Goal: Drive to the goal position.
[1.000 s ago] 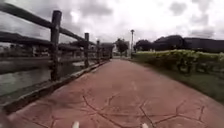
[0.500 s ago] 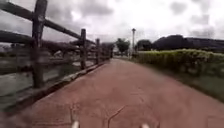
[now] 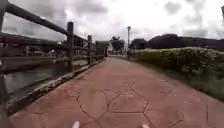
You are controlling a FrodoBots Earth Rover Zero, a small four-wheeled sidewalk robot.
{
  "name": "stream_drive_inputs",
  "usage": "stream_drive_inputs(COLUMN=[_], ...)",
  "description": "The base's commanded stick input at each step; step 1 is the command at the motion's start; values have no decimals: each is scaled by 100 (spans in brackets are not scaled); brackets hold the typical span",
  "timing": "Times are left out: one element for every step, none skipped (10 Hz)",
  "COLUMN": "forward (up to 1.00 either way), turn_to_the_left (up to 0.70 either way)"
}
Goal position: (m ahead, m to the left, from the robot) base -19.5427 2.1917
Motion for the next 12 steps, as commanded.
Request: stream_drive_inputs(forward=[100, 100, 100, 100, 100, 100, 100, 100, 100, 100, 100, 100], turn_to_the_left=[0, 0, 0, 0, 0, 0, 0, 0, 0, 0, -22, -27])
